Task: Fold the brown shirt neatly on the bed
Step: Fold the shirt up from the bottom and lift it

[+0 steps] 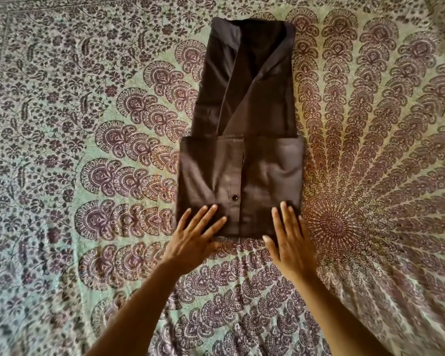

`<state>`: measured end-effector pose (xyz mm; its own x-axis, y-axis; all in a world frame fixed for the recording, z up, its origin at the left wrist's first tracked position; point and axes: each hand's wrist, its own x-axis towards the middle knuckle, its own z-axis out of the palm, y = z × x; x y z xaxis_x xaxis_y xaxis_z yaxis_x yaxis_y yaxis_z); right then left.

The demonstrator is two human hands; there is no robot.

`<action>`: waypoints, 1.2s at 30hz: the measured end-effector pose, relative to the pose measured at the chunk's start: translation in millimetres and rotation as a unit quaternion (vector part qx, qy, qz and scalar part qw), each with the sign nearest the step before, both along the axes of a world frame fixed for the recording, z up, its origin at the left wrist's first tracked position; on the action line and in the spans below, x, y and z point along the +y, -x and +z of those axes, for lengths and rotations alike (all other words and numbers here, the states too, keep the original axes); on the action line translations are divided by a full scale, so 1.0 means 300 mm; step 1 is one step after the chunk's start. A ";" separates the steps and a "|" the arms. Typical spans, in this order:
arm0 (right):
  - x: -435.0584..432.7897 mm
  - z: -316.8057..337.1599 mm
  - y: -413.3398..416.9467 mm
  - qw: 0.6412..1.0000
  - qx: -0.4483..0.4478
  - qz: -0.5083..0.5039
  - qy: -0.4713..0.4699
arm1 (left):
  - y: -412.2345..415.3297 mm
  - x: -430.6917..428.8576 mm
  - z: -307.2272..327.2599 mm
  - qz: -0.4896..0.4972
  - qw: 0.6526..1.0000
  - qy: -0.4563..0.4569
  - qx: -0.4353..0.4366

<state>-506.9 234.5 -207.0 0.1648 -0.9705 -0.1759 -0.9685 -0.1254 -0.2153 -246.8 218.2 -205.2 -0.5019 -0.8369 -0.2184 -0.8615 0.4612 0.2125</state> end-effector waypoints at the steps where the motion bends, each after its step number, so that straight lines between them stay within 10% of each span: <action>1: 0.034 -0.009 0.012 1.000 0.003 -0.019 -0.019 | -0.035 0.035 -0.023 0.003 1.000 0.001 -0.007; 6: 0.066 0.033 0.016 0.991 -0.055 -0.125 0.005 | -0.101 0.056 0.006 0.105 0.993 -0.013 0.047; 10: -0.055 0.072 -0.036 0.930 -0.162 -0.324 0.060 | -0.037 -0.052 0.105 0.466 0.862 -0.039 0.198; 16: -0.142 0.094 -0.002 0.932 -0.075 -0.354 -0.007 | -0.022 -0.145 0.131 0.568 0.791 -0.115 0.196; 21: -0.226 0.118 -0.044 0.970 -0.103 -0.171 0.136 | 0.041 -0.240 0.147 0.466 0.878 0.022 0.110; 27: -0.479 0.088 -0.126 0.994 -0.081 0.068 -0.006 | 0.171 -0.569 0.169 0.185 0.975 0.027 0.124; 36: -0.528 0.040 -0.104 0.996 -0.021 0.075 -0.040 | 0.205 -0.716 0.124 0.156 0.984 -0.085 0.006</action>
<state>-475.7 76.2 -195.1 0.3161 -0.9175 -0.2414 -0.9299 -0.2491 -0.2707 -308.4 3.2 -168.1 -0.2308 -0.9023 -0.3642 -0.9522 0.1324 0.2753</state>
